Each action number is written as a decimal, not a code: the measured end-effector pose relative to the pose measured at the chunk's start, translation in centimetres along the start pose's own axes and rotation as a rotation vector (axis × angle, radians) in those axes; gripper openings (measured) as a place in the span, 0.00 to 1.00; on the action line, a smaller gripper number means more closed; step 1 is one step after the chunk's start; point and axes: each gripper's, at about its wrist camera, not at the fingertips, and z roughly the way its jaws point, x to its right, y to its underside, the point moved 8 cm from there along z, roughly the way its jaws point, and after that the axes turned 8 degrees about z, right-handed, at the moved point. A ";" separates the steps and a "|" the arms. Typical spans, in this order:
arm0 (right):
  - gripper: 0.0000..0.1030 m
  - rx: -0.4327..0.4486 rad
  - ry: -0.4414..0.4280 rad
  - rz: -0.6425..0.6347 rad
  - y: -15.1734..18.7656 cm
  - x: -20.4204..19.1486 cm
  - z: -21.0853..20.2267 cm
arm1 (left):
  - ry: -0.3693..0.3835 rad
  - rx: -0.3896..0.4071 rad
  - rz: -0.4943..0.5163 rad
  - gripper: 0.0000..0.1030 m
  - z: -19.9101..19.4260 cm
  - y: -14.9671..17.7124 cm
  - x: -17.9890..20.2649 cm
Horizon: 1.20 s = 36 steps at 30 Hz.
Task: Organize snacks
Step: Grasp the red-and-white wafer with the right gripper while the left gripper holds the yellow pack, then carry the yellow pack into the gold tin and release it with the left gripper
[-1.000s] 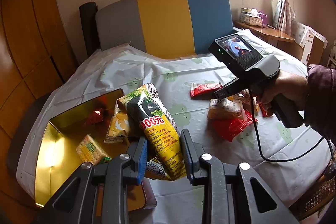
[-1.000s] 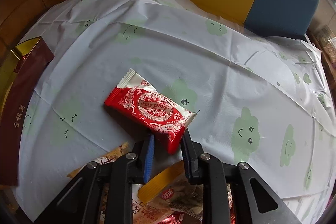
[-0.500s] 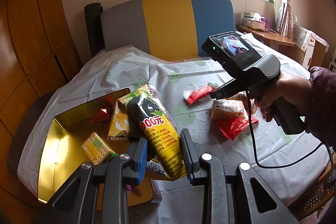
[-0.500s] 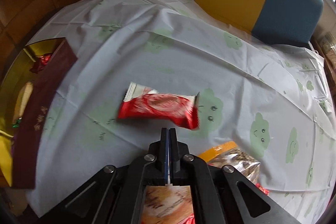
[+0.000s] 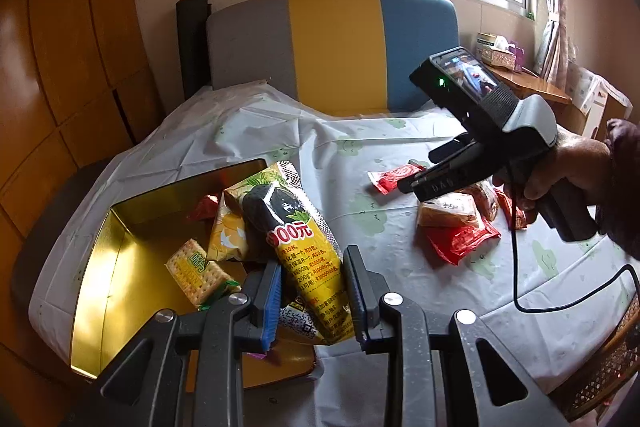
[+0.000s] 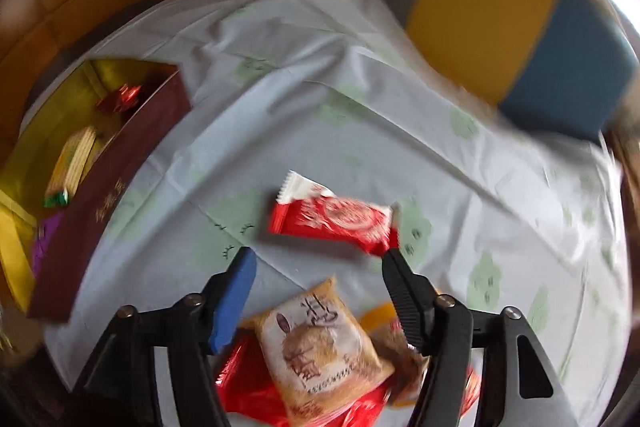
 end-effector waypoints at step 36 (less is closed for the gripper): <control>0.10 -0.027 -0.197 0.127 -0.7 -5.2 -1.3 | -0.069 -0.021 -0.135 0.27 -0.4 3.2 -5.9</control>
